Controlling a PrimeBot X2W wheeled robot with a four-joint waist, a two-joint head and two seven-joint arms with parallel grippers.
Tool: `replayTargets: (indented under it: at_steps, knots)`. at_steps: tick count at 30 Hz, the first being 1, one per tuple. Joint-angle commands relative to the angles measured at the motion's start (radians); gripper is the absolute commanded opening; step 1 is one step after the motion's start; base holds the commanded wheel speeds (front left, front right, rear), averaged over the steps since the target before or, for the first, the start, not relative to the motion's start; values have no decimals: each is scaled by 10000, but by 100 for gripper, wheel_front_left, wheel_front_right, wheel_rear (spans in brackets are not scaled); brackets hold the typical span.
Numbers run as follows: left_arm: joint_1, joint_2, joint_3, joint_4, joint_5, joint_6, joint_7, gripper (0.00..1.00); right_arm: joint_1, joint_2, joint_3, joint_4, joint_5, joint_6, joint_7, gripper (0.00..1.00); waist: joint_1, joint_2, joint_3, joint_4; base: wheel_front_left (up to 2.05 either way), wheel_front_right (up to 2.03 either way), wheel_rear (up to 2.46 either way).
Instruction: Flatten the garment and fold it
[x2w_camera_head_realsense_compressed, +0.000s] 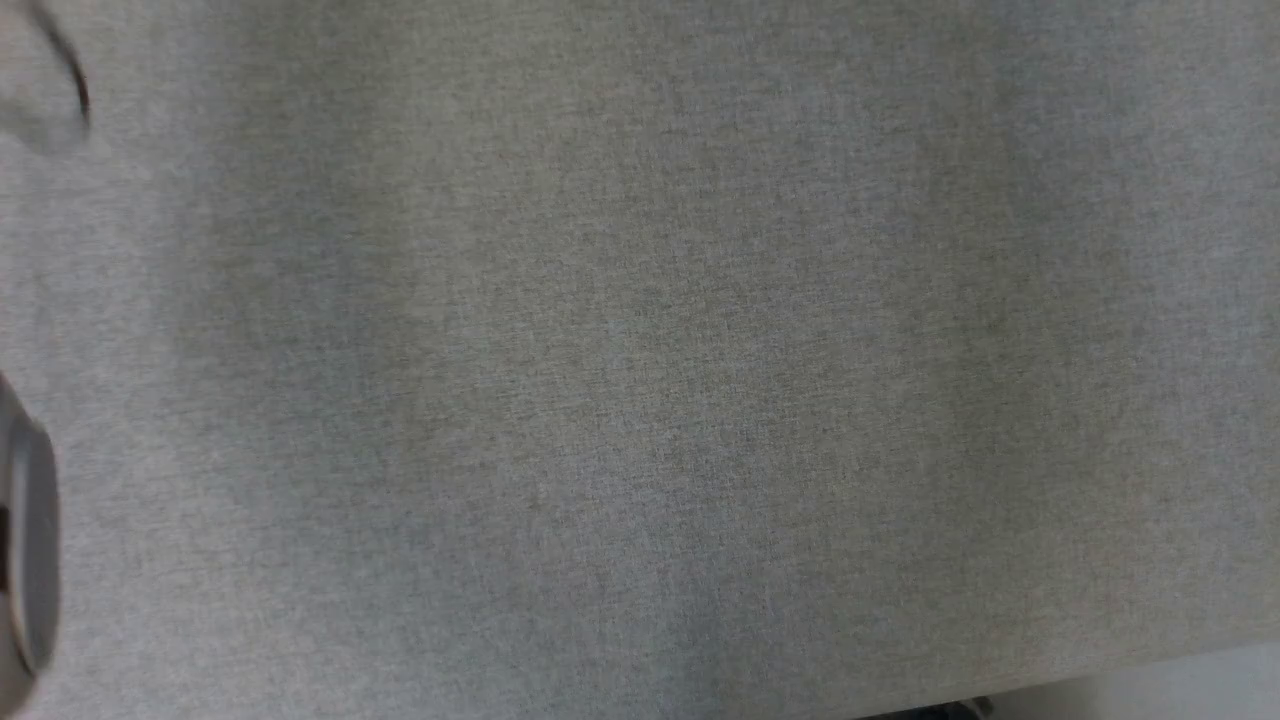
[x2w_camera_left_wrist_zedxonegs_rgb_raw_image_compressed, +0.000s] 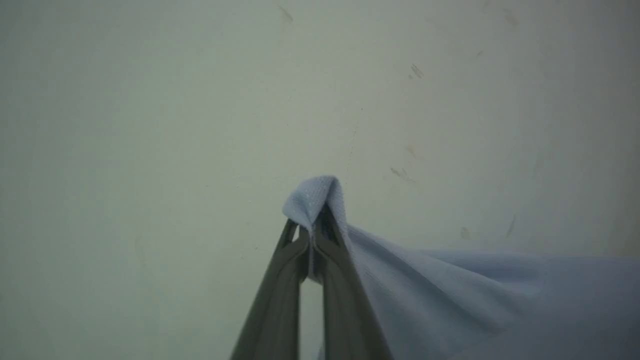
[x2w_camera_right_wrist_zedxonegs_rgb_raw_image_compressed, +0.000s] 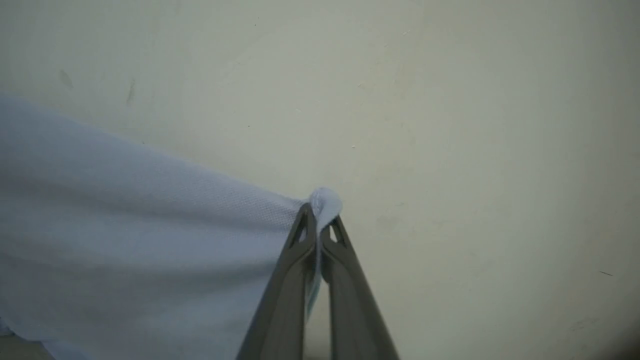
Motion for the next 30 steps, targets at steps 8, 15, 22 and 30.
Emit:
replayTargets:
  at_steps: [8,15,22,30]
  knots:
    - [4256,295,-555,252,-586,-803,979,0,2885,-96,1933,335,1717,-23,-132,0,-1,0,-1353,371,0,0,0]
    - [8515,433,-615,-1446,-1804,-817,2673,0,5513,-432,2860,-312,2898,-23,104,0,-1,0,-2695,625,0,0,0]
    - [12281,504,-648,-3788,-2742,-172,3989,0,7809,-808,2572,-1091,2980,-23,145,0,-1,0,-3556,908,0,0,0]
    - [15276,452,-518,-5658,-3325,839,4643,0,10306,-930,1589,-1884,2259,-23,968,0,-1,0,-4259,1045,0,0,0]
